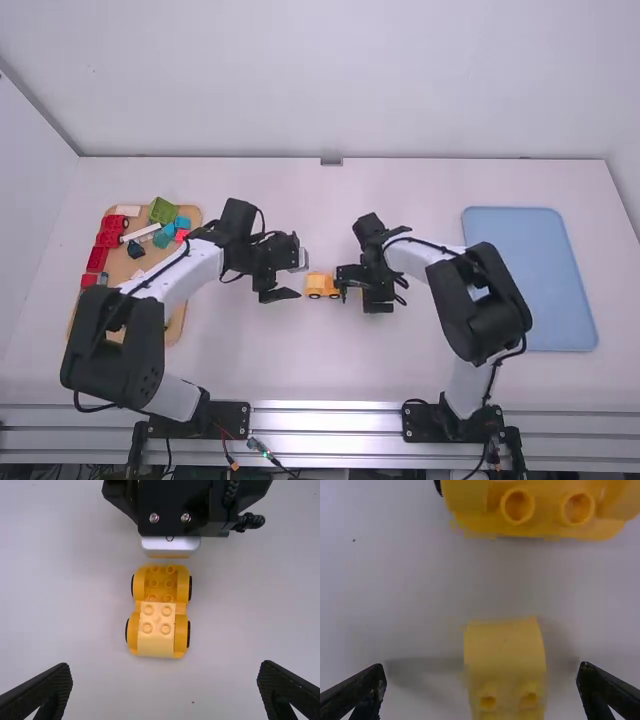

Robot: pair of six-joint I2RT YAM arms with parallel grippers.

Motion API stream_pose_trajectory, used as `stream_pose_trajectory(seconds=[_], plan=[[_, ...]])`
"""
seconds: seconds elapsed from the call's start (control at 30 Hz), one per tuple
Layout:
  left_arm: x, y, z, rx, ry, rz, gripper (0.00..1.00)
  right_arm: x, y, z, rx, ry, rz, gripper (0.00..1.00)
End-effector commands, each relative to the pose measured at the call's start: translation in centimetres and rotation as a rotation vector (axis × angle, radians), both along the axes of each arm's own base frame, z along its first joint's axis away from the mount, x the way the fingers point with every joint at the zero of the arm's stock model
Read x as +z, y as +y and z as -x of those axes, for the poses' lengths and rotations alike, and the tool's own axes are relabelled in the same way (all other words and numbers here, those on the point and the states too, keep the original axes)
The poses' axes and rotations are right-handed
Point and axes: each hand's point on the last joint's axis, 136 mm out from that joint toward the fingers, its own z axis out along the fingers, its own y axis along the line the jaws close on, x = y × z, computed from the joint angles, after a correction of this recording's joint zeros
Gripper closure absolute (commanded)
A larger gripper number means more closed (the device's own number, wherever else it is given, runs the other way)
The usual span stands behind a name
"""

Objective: Assemble lego blocks to make yellow taxi

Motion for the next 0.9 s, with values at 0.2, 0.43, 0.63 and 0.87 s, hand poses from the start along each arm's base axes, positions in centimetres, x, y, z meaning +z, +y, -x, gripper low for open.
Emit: stream_pose_trajectory(seconds=[0.2, 0.43, 0.63, 0.87], plan=[[0.6, 0.0, 0.4, -0.008, -0.013, 0.025, 0.01, 1.1, 0.3, -1.4, -0.035, 0.023, -0.059, 0.22], [0.6, 0.1, 0.4, -0.005, -0.012, 0.026, 0.01, 1.1, 0.5, -0.8, -0.012, 0.054, -0.086, 0.28], [0.6, 0.1, 0.4, -0.004, -0.010, 0.026, 0.01, 1.1, 0.8, -0.5, 0.014, 0.057, -0.085, 0.32], [0.6, 0.0, 0.5, -0.009, -0.006, 0.025, 0.01, 1.1, 0.5, 0.0, 0.012, 0.079, -0.076, 0.31]])
